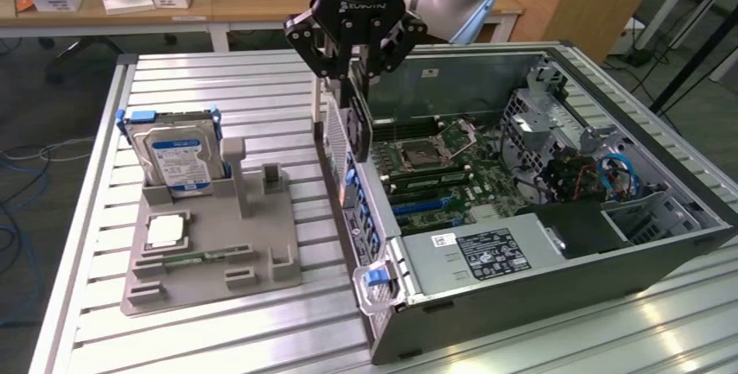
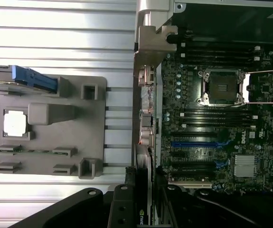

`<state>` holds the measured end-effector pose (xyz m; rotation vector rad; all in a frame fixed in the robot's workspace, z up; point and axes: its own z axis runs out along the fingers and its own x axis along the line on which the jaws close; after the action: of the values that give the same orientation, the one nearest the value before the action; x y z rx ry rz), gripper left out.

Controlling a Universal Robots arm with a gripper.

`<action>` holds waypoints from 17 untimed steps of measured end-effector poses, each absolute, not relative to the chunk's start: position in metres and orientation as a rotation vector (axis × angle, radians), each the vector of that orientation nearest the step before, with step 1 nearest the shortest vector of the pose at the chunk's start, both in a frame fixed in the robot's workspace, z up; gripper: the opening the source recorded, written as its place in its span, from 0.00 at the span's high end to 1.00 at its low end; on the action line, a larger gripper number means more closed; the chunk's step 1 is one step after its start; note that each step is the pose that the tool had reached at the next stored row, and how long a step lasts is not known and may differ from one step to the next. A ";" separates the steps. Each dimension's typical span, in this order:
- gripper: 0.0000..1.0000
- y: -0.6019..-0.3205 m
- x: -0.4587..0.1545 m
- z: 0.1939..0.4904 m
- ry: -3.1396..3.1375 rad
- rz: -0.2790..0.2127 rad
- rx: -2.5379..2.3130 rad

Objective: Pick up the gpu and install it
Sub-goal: 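Pick up the gpu and move the gpu toward the slot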

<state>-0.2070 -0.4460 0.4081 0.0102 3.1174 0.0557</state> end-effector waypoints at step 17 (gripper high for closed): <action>0.74 -0.446 -0.179 0.408 3.117 0.056 0.008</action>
<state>-0.1787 -0.4456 0.4080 0.0085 3.1174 0.0558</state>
